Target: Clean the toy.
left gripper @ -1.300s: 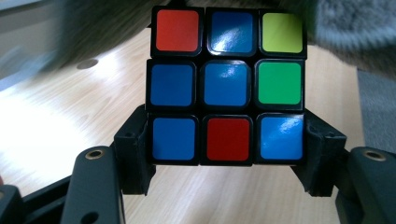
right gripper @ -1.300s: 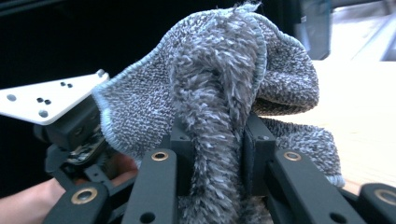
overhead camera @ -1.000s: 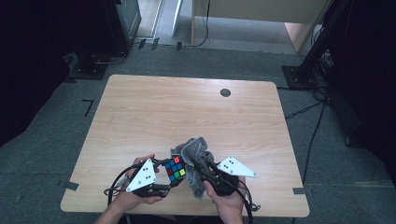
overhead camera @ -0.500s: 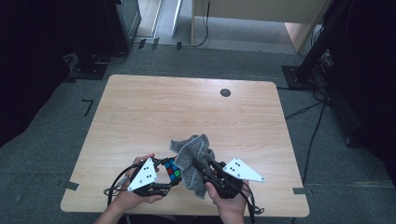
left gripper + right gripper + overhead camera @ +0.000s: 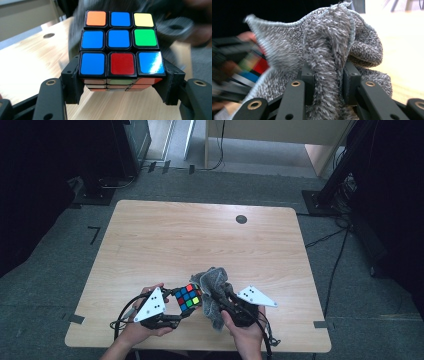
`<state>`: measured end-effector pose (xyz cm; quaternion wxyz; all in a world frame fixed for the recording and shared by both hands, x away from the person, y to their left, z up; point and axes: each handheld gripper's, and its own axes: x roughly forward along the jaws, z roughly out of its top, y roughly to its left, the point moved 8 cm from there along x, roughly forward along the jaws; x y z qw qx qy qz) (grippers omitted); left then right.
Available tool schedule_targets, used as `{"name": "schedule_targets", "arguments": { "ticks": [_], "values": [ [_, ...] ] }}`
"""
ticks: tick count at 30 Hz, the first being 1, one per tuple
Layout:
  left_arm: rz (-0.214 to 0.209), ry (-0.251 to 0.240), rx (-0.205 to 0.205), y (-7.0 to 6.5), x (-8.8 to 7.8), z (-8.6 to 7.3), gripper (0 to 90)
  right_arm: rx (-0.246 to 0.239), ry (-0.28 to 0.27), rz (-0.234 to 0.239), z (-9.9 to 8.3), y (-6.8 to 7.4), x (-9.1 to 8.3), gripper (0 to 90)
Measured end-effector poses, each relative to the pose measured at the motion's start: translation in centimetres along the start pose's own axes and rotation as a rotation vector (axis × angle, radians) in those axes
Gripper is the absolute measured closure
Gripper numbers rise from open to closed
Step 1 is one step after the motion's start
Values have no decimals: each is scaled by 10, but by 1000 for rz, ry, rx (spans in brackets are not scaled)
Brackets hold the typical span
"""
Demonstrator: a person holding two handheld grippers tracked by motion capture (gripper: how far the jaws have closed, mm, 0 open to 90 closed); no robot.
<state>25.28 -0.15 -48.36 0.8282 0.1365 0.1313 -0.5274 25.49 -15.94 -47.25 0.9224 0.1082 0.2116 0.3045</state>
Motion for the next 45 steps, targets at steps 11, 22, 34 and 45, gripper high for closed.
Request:
{"name": "schedule_targets", "arguments": {
  "ticks": [11, 22, 34, 45],
  "values": [
    [-25, -3, -3, -6, 1, 2, 340, 11, -40, 88, 3, 23, -2, 688],
    [81, 146, 58, -2, 16, -15, 341, -83, -34, -19, 12, 19, -9, 687],
    [114, 218, 84, -10, 25, -13, 342, -437, 67, -85, -11, 59, 12, 661],
    [107, 198, 48, -6, 23, -11, 342, -362, 6, -79, 6, 45, -1, 663]
  ]
}}
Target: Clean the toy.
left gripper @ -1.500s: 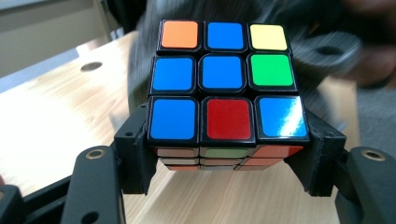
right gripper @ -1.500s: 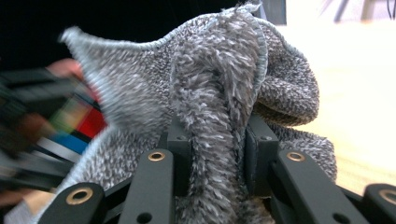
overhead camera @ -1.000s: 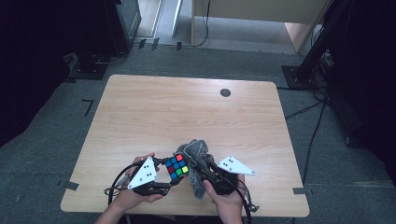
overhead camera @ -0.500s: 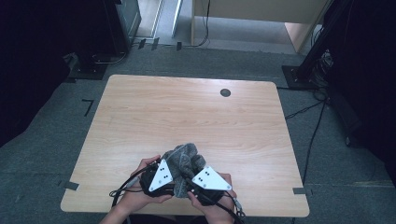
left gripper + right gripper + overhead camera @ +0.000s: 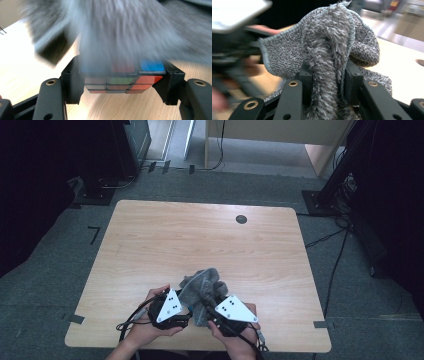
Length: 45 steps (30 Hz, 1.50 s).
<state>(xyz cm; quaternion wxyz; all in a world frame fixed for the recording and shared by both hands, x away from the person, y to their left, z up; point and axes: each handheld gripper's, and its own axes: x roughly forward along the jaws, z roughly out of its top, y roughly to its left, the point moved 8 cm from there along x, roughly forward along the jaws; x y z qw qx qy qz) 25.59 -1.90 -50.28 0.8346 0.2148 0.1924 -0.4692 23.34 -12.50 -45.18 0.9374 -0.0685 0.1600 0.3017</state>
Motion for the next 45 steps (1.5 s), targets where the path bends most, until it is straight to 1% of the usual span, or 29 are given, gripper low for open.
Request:
{"name": "schedule_targets", "arguments": {
  "ticks": [1, 2, 4, 5, 6, 7, 8, 9, 10, 11, 12, 13, 14, 15, 18, 21, 23, 24, 26, 28, 30, 31, 32, 35, 36, 37, 41, 44, 45],
  "values": [
    [1, 0, 6, -1, 0, 0, 342, -24, 21, 52, -1, 15, 3, 663],
    [-1, -4, 9, -2, 0, 0, 342, -33, 28, 59, -2, 18, 5, 662],
    [2, -16, 16, -2, -2, 2, 342, -44, 38, 56, -5, 19, 8, 662],
    [5, -20, 21, -2, -3, 2, 342, -37, 31, 57, -6, 17, 9, 663],
    [0, -23, 21, -2, -3, 1, 342, -7, 27, 47, -5, 8, 7, 663],
    [-5, -29, 21, -2, -4, 1, 342, -7, 27, 47, -5, 8, 7, 663],
    [-8, -35, 18, -1, -4, 1, 342, 36, 24, 6, -4, -7, 3, 664],
    [-17, -58, 9, -1, -6, 3, 342, 67, 18, -7, -4, -14, 1, 665],
    [-17, -58, 9, -1, -6, 3, 342, 67, 18, -7, -4, -14, 1, 665],
    [-34, -84, 3, -1, -9, 5, 342, 93, 10, -21, -4, -22, -1, 664],
    [-57, -128, -6, -1, -14, 9, 342, 157, -20, -25, -2, -33, -6, 664],
    [-57, -128, -6, -1, -14, 9, 342, 157, -20, -25, -2, -33, -6, 664],
    [-69, -148, -14, -1, -16, 11, 342, 197, -45, -2, -1, -35, -8, 665],
    [-81, -178, -25, 0, -20, 14, 342, 236, -60, 76, -1, -30, -8, 666],
    [-85, -200, -34, 1, -24, 16, 342, 227, -51, 107, -5, -23, -3, 676],
    [-108, -241, -60, 4, -30, 18, 341, 250, -25, 97, -14, -25, 4, 678],
    [-119, -276, -76, 7, -35, 21, 342, 266, 69, 74, -31, -31, 12, 677],
    [-119, -280, -79, 8, -36, 22, 342, 266, 69, 74, -31, -31, 12, 677],
    [-102, -264, -67, 10, -35, 21, 342, 299, 32, 62, -27, -37, 9, 676],
    [-91, -238, -60, 10, -32, 16, 342, 311, -46, 69, -13, -37, 0, 676],
    [-100, -230, -61, 7, -28, 15, 341, 291, -90, 84, -3, -32, -6, 674],
    [-100, -230, -61, 7, -28, 15, 342, 291, -90, 84, -3, -32, -6, 674],
    [-105, -233, -57, 5, -27, 16, 342, 268, -110, 108, 3, -23, -9, 673],
    [-111, -244, -51, 2, -29, 20, 341, 246, -107, 119, 3, -17, -7, 673],
    [-117, -248, -55, 2, -30, 20, 341, 271, -107, 125, -1, -18, -5, 676],
    [-126, -260, -63, 3, -32, 20, 341, 271, -107, 125, -1, -18, -5, 676],
    [-131, -296, -89, 8, -38, 23, 341, 292, 29, 113, -24, -25, 9, 678],
    [-124, -288, -79, 10, -38, 22, 341, 300, 17, 105, -23, -28, 8, 678],
    [-119, -278, -73, 10, -37, 21, 341, 307, -52, 84, -13, -32, 0, 678]
  ]
}}
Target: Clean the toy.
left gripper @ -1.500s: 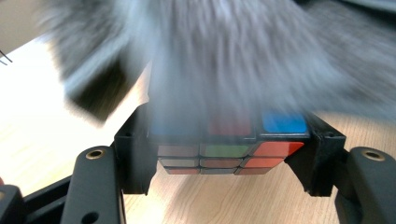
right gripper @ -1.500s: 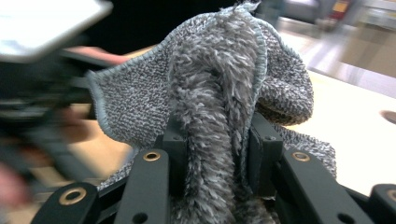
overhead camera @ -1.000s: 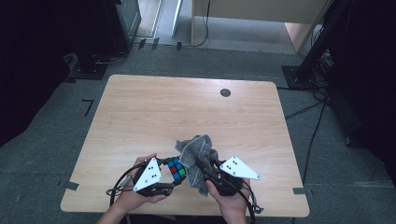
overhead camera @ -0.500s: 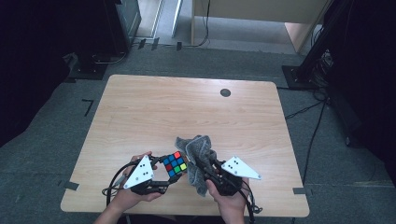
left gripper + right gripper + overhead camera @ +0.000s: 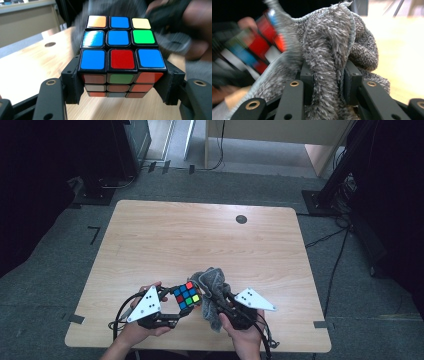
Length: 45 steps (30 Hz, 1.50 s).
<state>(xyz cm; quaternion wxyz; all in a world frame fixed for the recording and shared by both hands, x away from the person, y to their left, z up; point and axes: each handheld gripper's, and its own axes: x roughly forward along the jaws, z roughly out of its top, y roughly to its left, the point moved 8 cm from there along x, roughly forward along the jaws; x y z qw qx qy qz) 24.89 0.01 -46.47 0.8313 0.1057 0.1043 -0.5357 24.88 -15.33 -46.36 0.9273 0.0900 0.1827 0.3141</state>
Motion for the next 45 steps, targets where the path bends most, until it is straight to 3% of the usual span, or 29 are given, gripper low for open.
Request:
{"name": "schedule_targets", "arguments": {
  "ticks": [2, 5, 6, 8, 9, 10, 11, 15, 17, 19, 20, 23, 26, 27, 30, 31, 32, 33, 35, 37, 39, 42, 43, 45],
  "values": [
    [6, 25, 4, 0, 4, -6, 341, -9, -67, 11, 11, 6, -8, 678],
    [-2, 19, 8, -3, 5, -5, 341, -37, -84, 38, 16, 16, -10, 676],
    [-3, 14, 9, -4, 5, -3, 341, -66, -65, 53, 13, 23, -7, 676],
    [10, 27, 21, -4, 5, -4, 341, -66, -72, 40, 11, 23, -6, 678],
    [9, 21, 10, -2, 3, -4, 341, -30, -42, 39, 3, 18, -1, 680],
    [9, 21, 10, -2, 3, -4, 341, -30, -42, 39, 3, 18, -1, 680],
    [7, 12, -6, 0, 2, -4, 340, -13, 36, 21, -9, 12, 6, 681],
    [3, -21, -35, 5, -2, 0, 341, 8, 88, 15, -19, 3, 12, 681],
    [12, -6, -20, 6, -2, -3, 341, 12, 48, 1, -12, 1, 7, 682],
    [14, 10, -12, 5, 0, -6, 341, 0, -33, -7, 0, 3, -1, 683],
    [8, 13, -14, 4, 2, -7, 341, -25, -86, 8, 11, 11, -8, 683],
    [-3, 11, -8, -1, 4, -5, 341, -58, -59, 42, 7, 21, -4, 687],
    [9, 25, 5, 0, 3, -6, 340, -47, -56, 26, 1, 20, 0, 701],
    [8, 18, -5, 2, 1, -6, 340, -36, 8, 35, -8, 17, 5, 703],
    [3, -46, -67, 9, -6, 2, 340, -38, 53, 20, -16, 9, 10, 702],
    [-3, -70, -86, 10, -7, 5, 340, -38, 53, 20, -16, 9, 10, 702],
    [-7, -113, -123, 14, -12, 10, 341, 9, 56, 18, -19, 6, 11, 702],
    [-7, -113, -123, 14, -12, 10, 341, 25, 55, 29, -20, 6, 12, 702],
    [-21, -142, -168, 17, -16, 12, 341, 31, 46, 74, -22, 11, 14, 703],
    [-40, -156, -200, 19, -16, 11, 341, 7, 15, 136, -19, 23, 14, 708],
    [-45, -157, -203, 18, -16, 11, 341, -52, 0, 152, -18, 33, 15, 715],
    [-54, -168, -214, 18, -17, 13, 341, -95, 6, 159, -21, 42, 16, 718],
    [-52, -167, -213, 18, -17, 14, 341, -126, 37, 211, -27, 51, 19, 717],
    [-46, -164, -211, 18, -17, 14, 341, -139, 50, 223, -30, 53, 21, 716]
  ]
}}
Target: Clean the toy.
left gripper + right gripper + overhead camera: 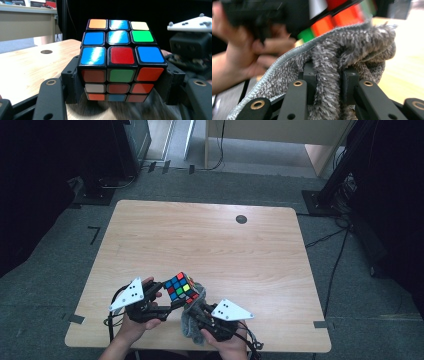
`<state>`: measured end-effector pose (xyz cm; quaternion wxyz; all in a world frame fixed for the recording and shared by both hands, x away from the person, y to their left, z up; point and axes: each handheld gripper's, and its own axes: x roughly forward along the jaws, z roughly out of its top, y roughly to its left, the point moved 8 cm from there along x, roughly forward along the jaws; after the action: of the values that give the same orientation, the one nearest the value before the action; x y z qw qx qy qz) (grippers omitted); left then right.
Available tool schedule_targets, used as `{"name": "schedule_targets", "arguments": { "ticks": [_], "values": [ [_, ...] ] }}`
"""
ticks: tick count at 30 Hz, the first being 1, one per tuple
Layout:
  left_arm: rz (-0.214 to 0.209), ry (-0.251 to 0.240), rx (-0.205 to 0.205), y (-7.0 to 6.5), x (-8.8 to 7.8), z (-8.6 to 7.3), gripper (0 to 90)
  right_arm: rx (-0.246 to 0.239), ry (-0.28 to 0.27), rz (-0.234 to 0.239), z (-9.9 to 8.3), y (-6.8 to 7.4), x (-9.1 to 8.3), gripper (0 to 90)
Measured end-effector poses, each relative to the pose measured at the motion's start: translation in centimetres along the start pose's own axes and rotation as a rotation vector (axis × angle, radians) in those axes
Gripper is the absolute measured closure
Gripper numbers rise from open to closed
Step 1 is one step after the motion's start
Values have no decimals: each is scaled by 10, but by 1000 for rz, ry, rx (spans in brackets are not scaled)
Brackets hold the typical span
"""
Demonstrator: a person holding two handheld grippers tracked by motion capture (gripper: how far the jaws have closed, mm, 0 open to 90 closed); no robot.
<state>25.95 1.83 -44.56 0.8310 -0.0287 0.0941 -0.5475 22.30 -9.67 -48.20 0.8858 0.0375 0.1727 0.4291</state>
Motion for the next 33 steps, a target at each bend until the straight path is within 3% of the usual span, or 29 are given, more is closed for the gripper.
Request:
{"name": "schedule_targets", "arguments": {
  "ticks": [1, 3, 4, 6, 7, 9, 14, 16, 17, 18, 20, 21, 23, 24, 26, 27, 29, 31, 32, 33],
  "values": [
    [5, 2, 2, 0, 0, 0, 341, -16, 27, 14, -3, 3, 3, 715],
    [10, -2, 4, 1, -1, 1, 341, -45, 55, -8, -6, 4, 6, 712],
    [8, -8, -2, 2, -3, 3, 341, -30, 36, -59, -1, -5, 1, 710],
    [3, -18, -12, 3, -4, 4, 341, -13, 17, -79, 2, -10, -2, 710],
    [2, -16, -15, 3, -4, 4, 341, 48, -54, -139, 11, -24, -14, 709],
    [-11, -10, -20, 1, -1, 3, 341, 64, -86, -165, 16, -29, -19, 709],
    [-33, 1, -17, -7, 7, 0, 341, 38, -48, -127, 9, -17, -10, 709],
    [-35, -6, -19, -7, 5, 1, 341, 24, -19, -59, 2, -5, -1, 710],
    [-33, -9, -20, -6, 4, 2, 341, -19, 18, -3, -3, 8, 7, 709],
    [-33, -9, -20, -6, 4, 2, 341, -19, 18, -3, -3, 8, 7, 709],
    [-22, -13, -21, -3, 2, 3, 341, -76, 62, 46, -9, 21, 14, 707],
    [-19, -18, -24, -2, 0, 4, 341, -94, 68, 12, -9, 20, 15, 705],
    [-12, -26, -25, 0, -3, 6, 341, -84, 65, -8, -7, 16, 14, 705],
    [-11, -31, -28, 1, -4, 7, 341, -19, 18, -87, 0, -2, 5, 706],
    [-9, -32, -31, 2, -4, 7, 341, 5, -2, -112, 2, -9, 1, 707],
    [-11, -29, -35, 2, -3, 6, 341, 50, -62, -164, 8, -20, -10, 707],
    [-17, -21, -34, 0, -1, 4, 341, 50, -71, -163, 10, -20, -11, 706],
    [-29, -15, -37, -3, 4, 2, 341, 33, -48, -120, 8, -11, -6, 705],
    [-31, -13, -37, -4, 5, 2, 341, 12, -23, -92, 4, -2, 0, 705],
    [-32, -12, -35, -5, 6, 1, 341, -42, 22, -50, -4, 11, 8, 703]
  ]
}}
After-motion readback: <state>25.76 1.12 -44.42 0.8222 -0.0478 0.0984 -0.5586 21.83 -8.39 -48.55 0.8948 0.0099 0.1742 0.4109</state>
